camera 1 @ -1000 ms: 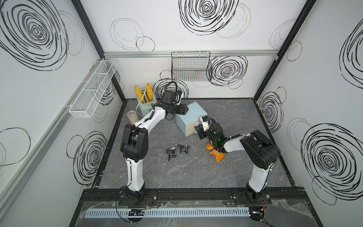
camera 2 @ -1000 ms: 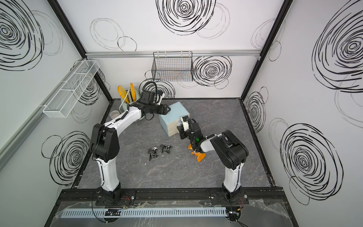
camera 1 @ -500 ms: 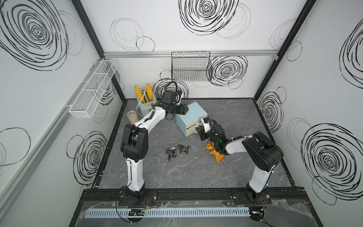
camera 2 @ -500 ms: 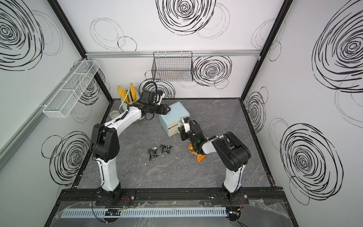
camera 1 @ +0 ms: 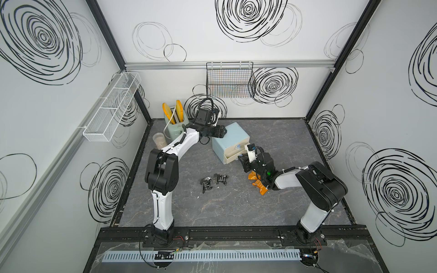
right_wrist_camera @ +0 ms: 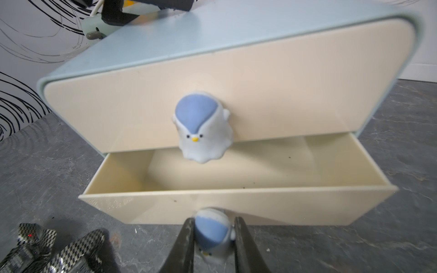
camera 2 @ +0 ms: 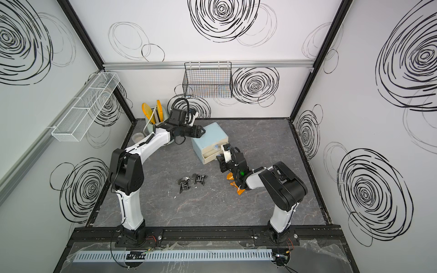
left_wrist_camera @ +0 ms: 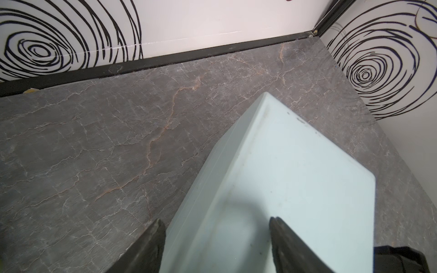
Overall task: Place the cookies into the drawer by color
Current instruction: Open the drawer in the storage box.
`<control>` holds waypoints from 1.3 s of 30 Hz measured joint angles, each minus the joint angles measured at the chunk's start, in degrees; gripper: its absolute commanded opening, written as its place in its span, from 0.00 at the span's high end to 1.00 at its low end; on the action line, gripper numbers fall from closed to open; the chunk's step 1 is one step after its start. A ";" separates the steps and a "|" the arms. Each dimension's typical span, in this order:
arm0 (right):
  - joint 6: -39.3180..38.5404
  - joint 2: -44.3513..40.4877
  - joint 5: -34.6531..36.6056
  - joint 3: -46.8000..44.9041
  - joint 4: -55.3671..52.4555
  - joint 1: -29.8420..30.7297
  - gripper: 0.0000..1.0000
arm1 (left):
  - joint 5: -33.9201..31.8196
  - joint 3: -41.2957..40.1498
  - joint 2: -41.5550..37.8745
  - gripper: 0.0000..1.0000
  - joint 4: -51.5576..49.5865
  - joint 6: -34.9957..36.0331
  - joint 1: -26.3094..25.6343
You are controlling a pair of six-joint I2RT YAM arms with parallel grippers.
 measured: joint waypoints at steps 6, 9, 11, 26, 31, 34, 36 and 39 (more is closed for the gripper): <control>0.17 -1.62 -0.20 -1.79 -0.13 0.00 0.82 | -0.02 0.00 0.00 0.27 0.00 0.00 0.00; 0.22 -1.81 -0.31 -2.29 0.02 0.00 0.82 | -0.02 0.00 0.00 0.27 0.02 0.00 0.00; 0.24 -1.84 -0.33 -2.64 0.35 0.00 0.82 | 0.00 0.02 0.00 0.27 0.00 0.00 0.00; 0.68 -3.67 -0.39 -4.72 0.44 0.00 0.82 | -0.02 0.42 0.15 0.27 -0.48 0.02 0.00; 1.09 -5.03 -0.39 -5.64 -0.48 0.00 0.82 | 0.00 0.52 0.24 0.27 -0.46 0.00 -0.02; 1.29 -6.03 -0.42 -6.19 -1.38 0.02 0.82 | 0.02 0.57 0.31 0.27 -0.44 0.00 -0.02; 1.33 -6.60 -0.44 -6.51 -1.90 0.02 0.82 | 0.02 0.59 0.31 0.27 -0.46 0.02 -0.02; 1.36 -7.02 -0.44 -6.82 -2.23 0.04 0.82 | 0.00 0.59 0.31 0.27 -0.46 0.00 -0.02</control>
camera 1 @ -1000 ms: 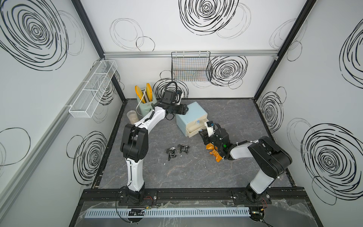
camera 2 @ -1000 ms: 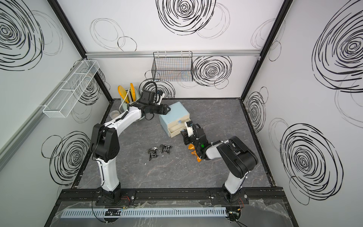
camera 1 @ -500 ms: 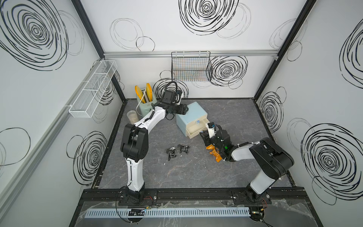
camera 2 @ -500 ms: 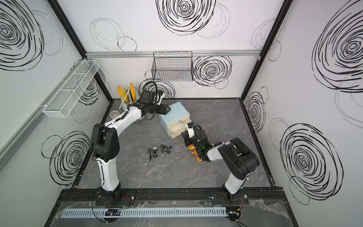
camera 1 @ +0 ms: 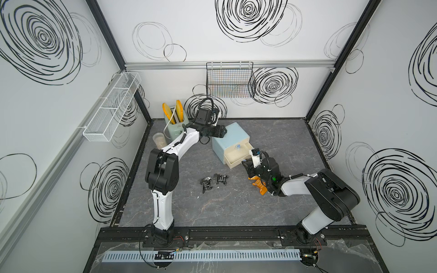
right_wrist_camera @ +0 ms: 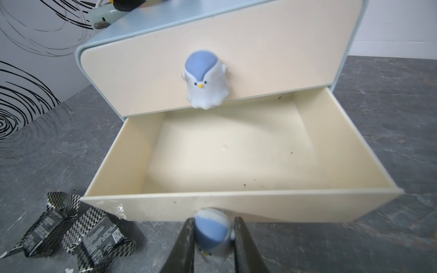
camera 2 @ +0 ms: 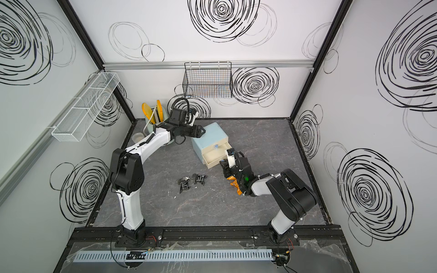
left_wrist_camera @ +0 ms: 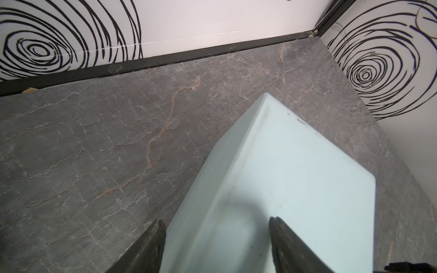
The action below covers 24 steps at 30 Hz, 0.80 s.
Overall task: Place the cookies into the drawer by color
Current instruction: Open the drawer in the storage box.
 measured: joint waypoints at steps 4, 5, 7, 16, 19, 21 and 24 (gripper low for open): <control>0.00 -0.07 -0.02 -0.02 -0.13 0.00 0.82 | 0.00 0.02 0.02 0.27 -0.02 0.00 0.00; 0.00 -0.07 -0.04 -0.02 -0.15 0.00 0.82 | 0.00 0.04 0.02 0.27 -0.02 0.00 0.00; -0.02 -0.07 -0.07 -0.02 -0.17 0.00 0.82 | 0.00 0.04 0.02 0.27 -0.02 0.00 0.00; -0.04 -0.74 -0.07 -0.20 -1.11 0.00 0.82 | 0.00 0.07 0.04 0.27 0.00 0.02 -0.04; -0.04 -0.85 -0.04 -0.20 -1.27 0.00 0.82 | 0.00 0.15 0.11 0.27 0.00 0.02 -0.04; -0.07 -0.85 -0.04 -0.20 -1.31 0.00 0.82 | 0.00 0.15 0.11 0.27 -0.02 0.02 -0.04; -0.09 -0.90 -0.04 -0.20 -1.42 0.00 0.82 | 0.00 0.15 0.13 0.27 -0.02 0.02 -0.04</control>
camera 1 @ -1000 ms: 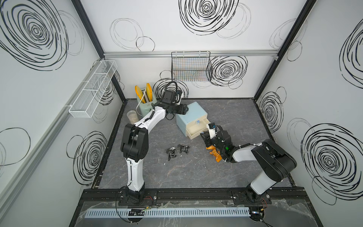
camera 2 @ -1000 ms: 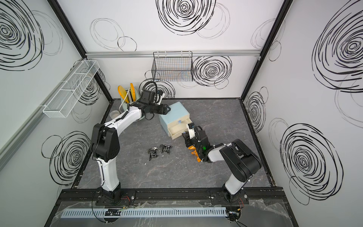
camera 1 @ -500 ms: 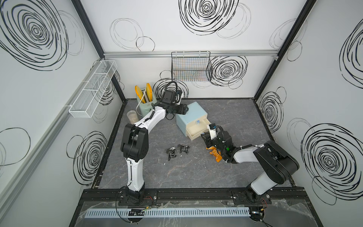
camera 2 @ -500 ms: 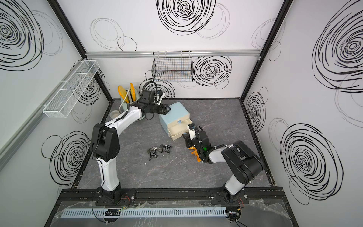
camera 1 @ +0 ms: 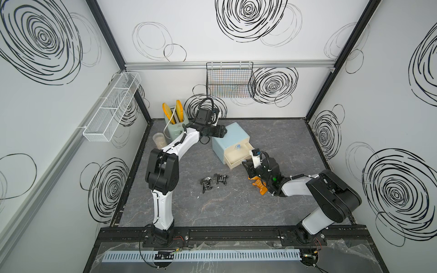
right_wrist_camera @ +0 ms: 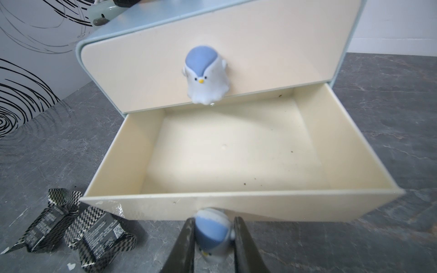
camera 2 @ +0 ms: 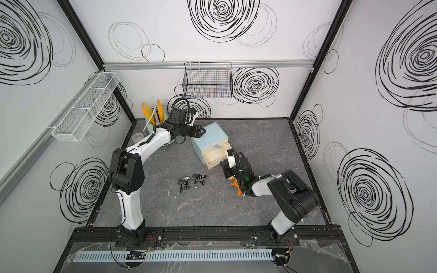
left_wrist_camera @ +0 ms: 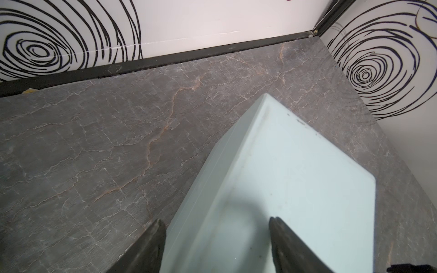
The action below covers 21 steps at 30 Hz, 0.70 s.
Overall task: Place the cookies into the drawer by color
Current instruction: Open the drawer in the storage box.
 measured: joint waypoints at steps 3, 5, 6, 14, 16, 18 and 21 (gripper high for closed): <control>0.00 -0.15 0.04 0.00 -0.24 0.00 0.82 | 0.00 0.00 0.00 0.27 0.00 0.00 0.00; 0.00 -0.31 0.09 -0.04 -0.48 0.00 0.81 | 0.00 0.00 0.00 0.27 0.00 0.00 0.00; -0.02 -0.35 0.09 -0.04 -0.57 0.00 0.81 | 0.00 0.00 0.00 0.27 0.00 0.00 0.00; 0.04 -0.59 0.13 -0.04 -0.94 0.00 0.66 | 0.00 0.00 0.00 0.23 -0.07 0.00 -0.11; 0.09 -0.81 0.35 -0.04 -1.51 0.00 0.59 | 0.00 0.00 0.00 0.20 -0.15 0.00 -0.17; 0.15 -1.14 0.63 -0.11 -2.51 -0.04 0.52 | -0.02 0.00 0.00 0.17 -0.22 0.04 -0.28; 0.33 -2.05 1.16 -0.33 -4.00 -0.04 0.42 | -0.07 0.00 -0.07 0.13 -0.50 0.02 -0.44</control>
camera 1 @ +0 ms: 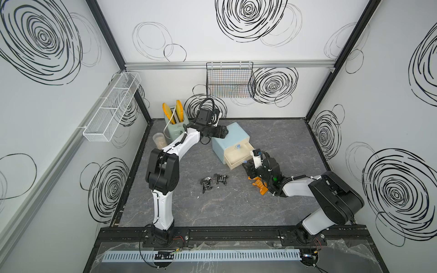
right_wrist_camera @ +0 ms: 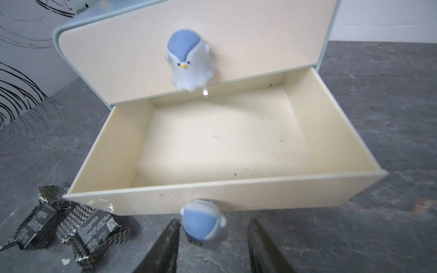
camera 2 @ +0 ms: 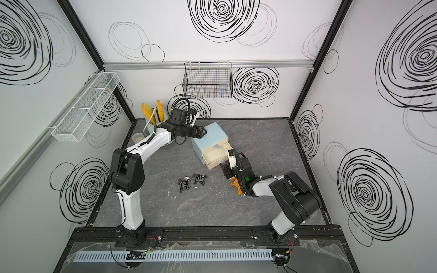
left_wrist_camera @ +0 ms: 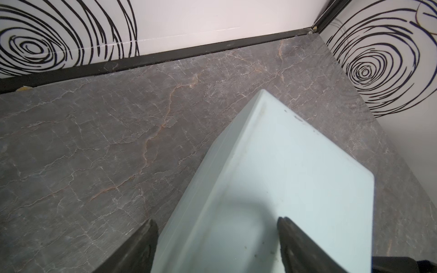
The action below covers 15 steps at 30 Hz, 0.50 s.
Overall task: Place the cookies into the drawer by color
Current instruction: Open the drawer in the storage box.
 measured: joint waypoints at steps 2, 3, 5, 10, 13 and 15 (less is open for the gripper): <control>-0.04 -1.05 0.31 -0.26 -0.50 -0.02 0.35 | -0.17 0.00 -0.20 0.12 -0.46 -0.02 -0.11; 0.09 -1.66 0.46 -0.35 -0.85 -0.02 0.33 | -0.35 0.00 -0.42 0.11 -0.72 -0.02 -0.17; 0.11 -3.17 0.74 -0.59 -1.49 -0.02 0.27 | -0.92 -0.02 -1.29 0.10 -1.46 -0.04 -0.26; 0.04 -8.35 1.70 -1.92 -3.34 -0.02 0.22 | -2.86 -2.47 -7.37 0.09 -2.16 -0.15 -0.37; 0.02 -11.80 2.47 -2.75 -5.07 -0.13 0.20 | -5.62 -6.14 -13.46 0.10 -1.77 -0.94 -0.37; 0.04 -14.05 2.84 -3.28 -6.43 -0.35 0.20 | -7.72 -9.99 -18.16 0.10 -1.49 -1.84 -0.50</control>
